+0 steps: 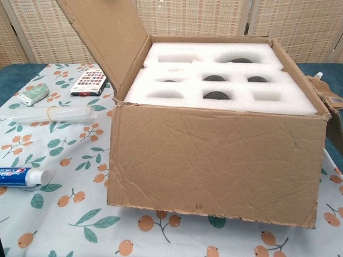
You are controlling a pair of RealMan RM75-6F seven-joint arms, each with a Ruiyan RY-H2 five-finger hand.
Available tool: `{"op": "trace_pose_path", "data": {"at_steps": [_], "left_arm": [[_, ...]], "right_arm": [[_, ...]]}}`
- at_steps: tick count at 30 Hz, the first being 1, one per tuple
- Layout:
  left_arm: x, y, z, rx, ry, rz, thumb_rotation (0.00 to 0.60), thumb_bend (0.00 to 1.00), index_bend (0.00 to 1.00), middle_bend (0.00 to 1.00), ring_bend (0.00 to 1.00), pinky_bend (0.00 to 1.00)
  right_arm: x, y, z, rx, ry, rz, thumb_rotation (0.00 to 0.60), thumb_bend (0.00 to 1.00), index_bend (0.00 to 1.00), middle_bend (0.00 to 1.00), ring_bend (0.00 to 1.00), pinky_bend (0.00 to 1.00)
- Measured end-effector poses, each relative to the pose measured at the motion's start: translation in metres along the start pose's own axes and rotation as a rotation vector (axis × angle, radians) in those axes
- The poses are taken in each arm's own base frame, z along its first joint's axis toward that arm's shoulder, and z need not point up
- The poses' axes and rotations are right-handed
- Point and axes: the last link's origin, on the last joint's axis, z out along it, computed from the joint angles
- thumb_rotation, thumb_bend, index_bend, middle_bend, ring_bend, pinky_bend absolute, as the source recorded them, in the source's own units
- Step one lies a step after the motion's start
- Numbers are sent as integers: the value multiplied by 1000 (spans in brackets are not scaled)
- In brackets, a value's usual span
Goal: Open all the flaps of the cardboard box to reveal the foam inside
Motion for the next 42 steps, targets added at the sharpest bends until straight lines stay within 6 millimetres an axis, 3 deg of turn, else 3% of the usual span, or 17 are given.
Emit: {"op": "trace_pose_path", "data": {"at_steps": [8,12,16,21,25,35,38,42], "left_arm": [[-6,-25,-8,74,-24,-24,600,1000,385,0,0,0],[-7,-26,-16,72,-55,-87,600,1000,335,0,0,0],[-8,-25,-34,43,-129,-186,600,1000,266,0,0,0],[-15,-30,-75,30,-241,-281,600,984,130,0,0,0],[-24,-35,-109,34,-269,-355,600,865,4,0,0,0],[-55,-79,-241,161,-271,-483,600,781,0,0,0,0],[-59,-89,-264,185,-280,-491,600,765,0,0,0,0],[-63,-108,-296,238,-254,-443,600,626,0,0,0,0]], "right_arm": [[-1,-1,1,0,-4,-5,432,261,313,0,0,0],[-2,-1,2,-5,-5,-12,432,260,309,0,0,0],[-3,-1,4,-19,15,-10,431,260,177,0,0,0],[-5,-1,6,-33,35,-36,431,261,153,0,0,0],[-9,-4,8,-30,39,-66,432,260,153,0,0,0],[-24,-9,15,-54,52,-159,430,260,153,0,0,0],[-34,-12,18,-63,41,-170,432,260,150,0,0,0],[-46,-15,25,-72,16,-202,434,261,150,0,0,0]]}}
